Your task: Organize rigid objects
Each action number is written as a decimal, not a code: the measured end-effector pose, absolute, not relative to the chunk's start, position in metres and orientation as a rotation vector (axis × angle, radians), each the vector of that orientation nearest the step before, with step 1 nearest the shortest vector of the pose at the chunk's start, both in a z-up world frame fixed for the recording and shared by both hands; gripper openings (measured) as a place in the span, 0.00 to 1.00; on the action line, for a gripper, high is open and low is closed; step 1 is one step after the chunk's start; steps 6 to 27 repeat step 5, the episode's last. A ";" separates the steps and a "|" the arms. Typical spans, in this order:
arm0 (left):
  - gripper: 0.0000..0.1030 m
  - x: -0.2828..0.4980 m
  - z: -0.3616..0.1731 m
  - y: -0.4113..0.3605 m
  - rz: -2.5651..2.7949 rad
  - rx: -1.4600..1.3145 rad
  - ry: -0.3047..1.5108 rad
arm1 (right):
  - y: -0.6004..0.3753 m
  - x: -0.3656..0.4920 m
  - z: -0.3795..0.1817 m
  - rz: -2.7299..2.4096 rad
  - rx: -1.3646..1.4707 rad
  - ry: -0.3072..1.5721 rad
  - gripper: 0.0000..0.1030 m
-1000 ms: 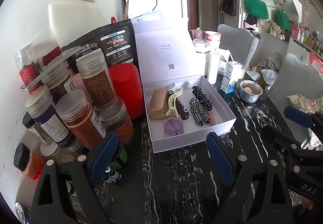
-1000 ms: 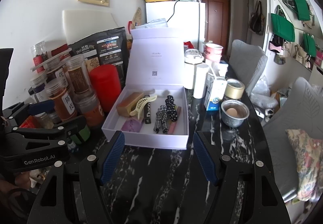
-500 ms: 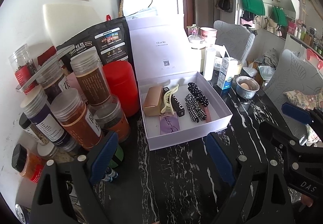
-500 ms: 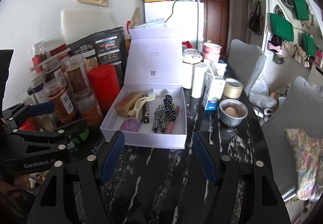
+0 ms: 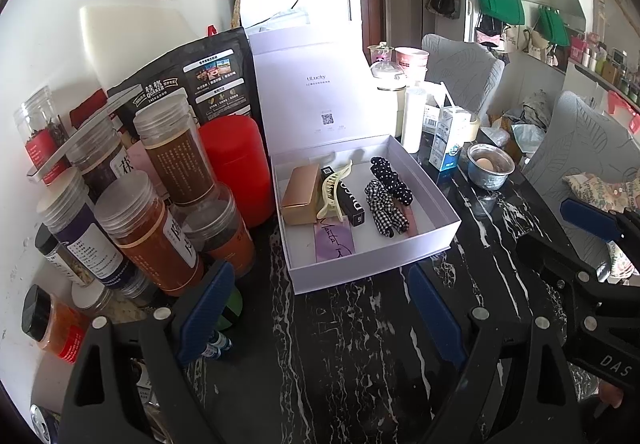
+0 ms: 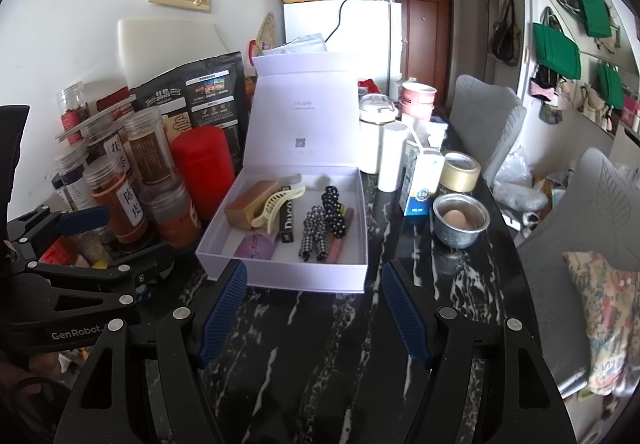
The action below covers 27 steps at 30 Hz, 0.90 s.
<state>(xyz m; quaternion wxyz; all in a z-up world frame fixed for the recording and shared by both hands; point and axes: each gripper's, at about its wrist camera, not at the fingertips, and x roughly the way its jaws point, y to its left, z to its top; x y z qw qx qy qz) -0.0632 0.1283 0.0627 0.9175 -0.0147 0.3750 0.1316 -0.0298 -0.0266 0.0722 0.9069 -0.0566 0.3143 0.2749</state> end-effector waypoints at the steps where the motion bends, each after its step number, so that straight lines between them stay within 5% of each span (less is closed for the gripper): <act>1: 0.87 -0.063 0.062 0.128 0.269 -0.032 0.772 | -0.027 -0.030 0.072 0.567 -0.117 0.649 0.69; 27: 0.87 -0.063 0.061 0.128 0.260 -0.039 0.776 | -0.028 -0.029 0.071 0.565 -0.113 0.652 0.69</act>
